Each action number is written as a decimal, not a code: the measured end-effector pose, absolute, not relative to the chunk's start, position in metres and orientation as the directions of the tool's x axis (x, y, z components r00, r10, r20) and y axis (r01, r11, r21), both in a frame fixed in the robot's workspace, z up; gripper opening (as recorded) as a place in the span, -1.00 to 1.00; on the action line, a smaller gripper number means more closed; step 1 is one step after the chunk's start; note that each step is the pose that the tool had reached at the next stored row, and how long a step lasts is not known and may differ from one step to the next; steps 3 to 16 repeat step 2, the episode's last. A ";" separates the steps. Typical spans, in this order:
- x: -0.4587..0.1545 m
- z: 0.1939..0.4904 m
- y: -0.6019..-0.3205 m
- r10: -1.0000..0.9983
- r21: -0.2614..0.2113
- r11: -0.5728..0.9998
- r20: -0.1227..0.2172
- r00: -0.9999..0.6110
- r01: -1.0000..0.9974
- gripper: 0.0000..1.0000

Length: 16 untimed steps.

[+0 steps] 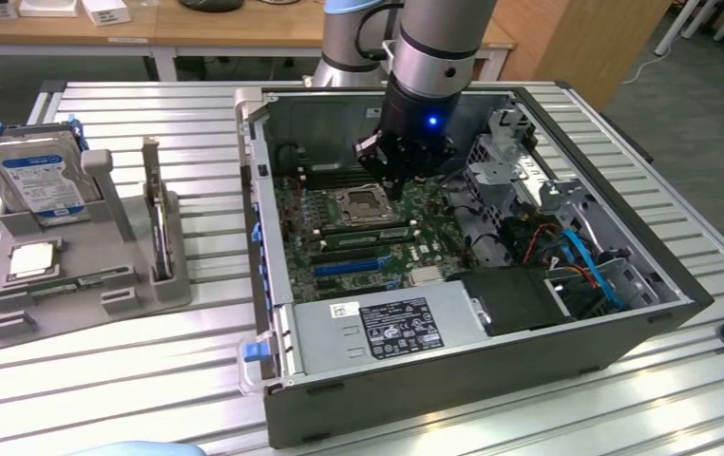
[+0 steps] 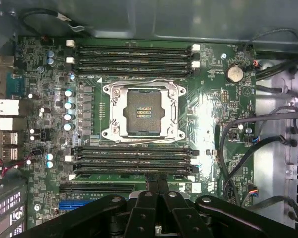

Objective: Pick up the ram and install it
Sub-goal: 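Press down the ram until it locks into place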

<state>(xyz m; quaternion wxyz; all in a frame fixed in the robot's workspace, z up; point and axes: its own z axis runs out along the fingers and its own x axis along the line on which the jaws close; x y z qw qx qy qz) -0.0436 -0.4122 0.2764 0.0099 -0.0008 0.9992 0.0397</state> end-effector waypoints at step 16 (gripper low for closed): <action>-0.044 0.276 -0.412 -0.001 0.079 0.997 -0.020 -1.000 -0.002 -0.80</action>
